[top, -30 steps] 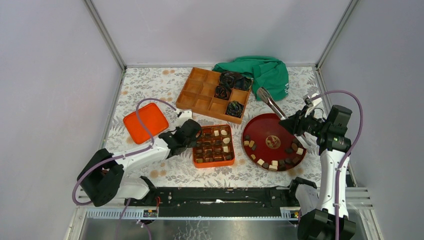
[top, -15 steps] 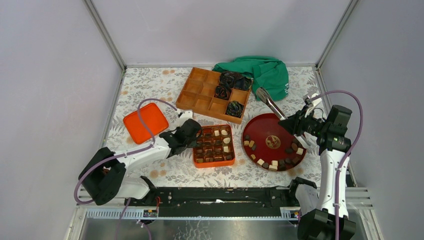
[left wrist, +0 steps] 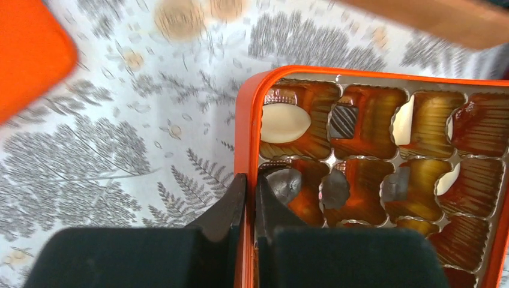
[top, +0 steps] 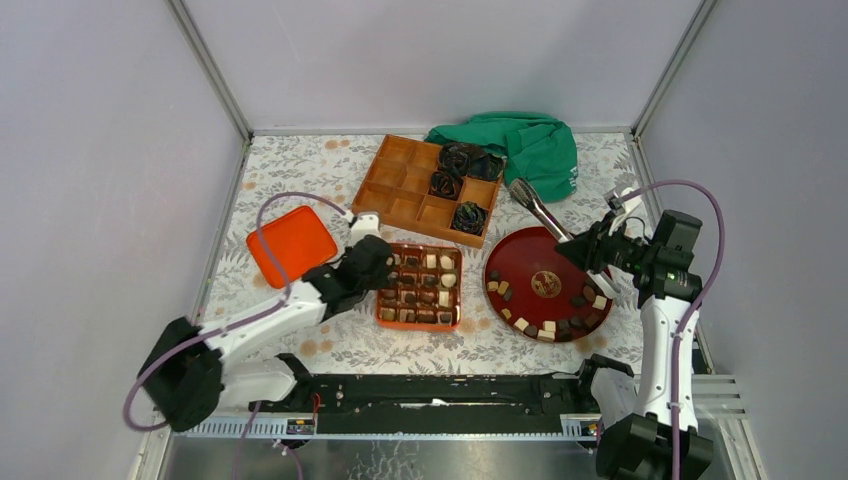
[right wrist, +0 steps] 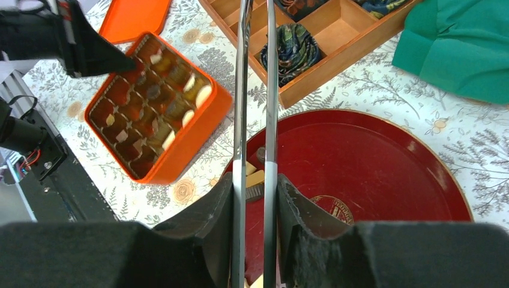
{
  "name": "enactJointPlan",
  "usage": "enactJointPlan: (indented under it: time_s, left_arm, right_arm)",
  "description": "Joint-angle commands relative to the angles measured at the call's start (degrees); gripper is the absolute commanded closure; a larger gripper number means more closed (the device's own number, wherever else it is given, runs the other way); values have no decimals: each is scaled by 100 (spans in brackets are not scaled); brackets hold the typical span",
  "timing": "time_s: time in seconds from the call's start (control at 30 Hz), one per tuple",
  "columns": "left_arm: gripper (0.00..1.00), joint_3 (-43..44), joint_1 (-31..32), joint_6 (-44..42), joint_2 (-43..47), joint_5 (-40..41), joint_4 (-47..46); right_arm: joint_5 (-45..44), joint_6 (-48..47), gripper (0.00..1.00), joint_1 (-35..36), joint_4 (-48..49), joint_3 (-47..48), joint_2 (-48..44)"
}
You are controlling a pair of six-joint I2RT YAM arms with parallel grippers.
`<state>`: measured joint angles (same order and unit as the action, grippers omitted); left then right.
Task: Pack the chocolate
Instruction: Adjust the packing box at the center of the board.
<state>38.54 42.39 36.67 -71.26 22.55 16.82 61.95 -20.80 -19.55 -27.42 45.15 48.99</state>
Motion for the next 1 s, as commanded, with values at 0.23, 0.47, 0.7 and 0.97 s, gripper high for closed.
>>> enactJointPlan:
  time_s: [0.23,0.47,0.7,0.97]
  left_arm:
    - [100,-1349,804,-1925,2807,1144,-3593]
    - [100,-1992,1492,-3148,3639,1301,-4963]
    - [100,-2076,2075,-3938,3757,1442,-5189]
    - [100,-2206,2372,-4441,3560,1687,-5613]
  right_arm:
    - [304,-294,66,-22,-267,517,278]
    - [151,-418,66,-22,-388,605,403]
    - [29,-508,66,-22,-482,660,542]
    - [-107,-591,65,-22,-571,697,642]
